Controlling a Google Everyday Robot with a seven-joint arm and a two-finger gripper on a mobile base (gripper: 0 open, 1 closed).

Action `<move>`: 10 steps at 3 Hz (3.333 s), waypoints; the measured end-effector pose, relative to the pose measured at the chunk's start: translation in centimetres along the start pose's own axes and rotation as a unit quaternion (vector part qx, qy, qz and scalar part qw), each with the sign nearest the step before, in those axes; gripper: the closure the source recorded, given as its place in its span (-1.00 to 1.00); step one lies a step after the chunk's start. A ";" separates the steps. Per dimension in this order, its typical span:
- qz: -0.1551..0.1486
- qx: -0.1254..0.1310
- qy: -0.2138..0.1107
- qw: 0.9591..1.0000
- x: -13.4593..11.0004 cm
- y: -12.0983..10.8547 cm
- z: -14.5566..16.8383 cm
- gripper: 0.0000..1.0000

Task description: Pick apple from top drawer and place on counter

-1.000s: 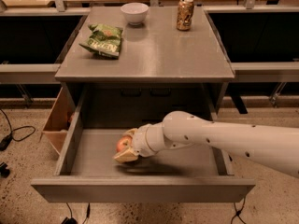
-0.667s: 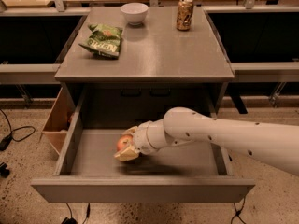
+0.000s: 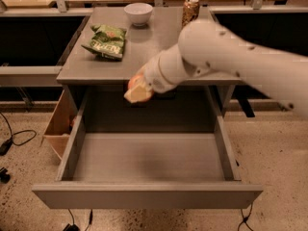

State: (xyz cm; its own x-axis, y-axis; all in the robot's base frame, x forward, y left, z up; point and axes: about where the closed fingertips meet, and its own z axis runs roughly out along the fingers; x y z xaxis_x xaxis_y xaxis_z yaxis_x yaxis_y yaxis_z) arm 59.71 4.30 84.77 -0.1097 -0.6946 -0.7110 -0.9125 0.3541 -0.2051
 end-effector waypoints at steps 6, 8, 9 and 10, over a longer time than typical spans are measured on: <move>0.123 0.055 -0.048 0.990 -1.0 -17.7 -0.1 1.00; 0.156 0.048 -0.046 0.985 1.7 -17.7 1.6 0.57; 0.156 0.048 -0.046 0.985 1.7 -17.7 1.6 0.10; 0.156 0.048 -0.046 0.985 1.7 -17.7 1.6 -0.36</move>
Offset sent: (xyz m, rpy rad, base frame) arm 0.1304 -0.0732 0.2059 -0.0030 0.0233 -0.1108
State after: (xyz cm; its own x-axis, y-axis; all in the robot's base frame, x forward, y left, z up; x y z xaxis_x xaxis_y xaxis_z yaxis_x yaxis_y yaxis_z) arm 76.35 -2.16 86.10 -0.3399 -0.4844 -0.8061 -0.7972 0.6031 -0.0263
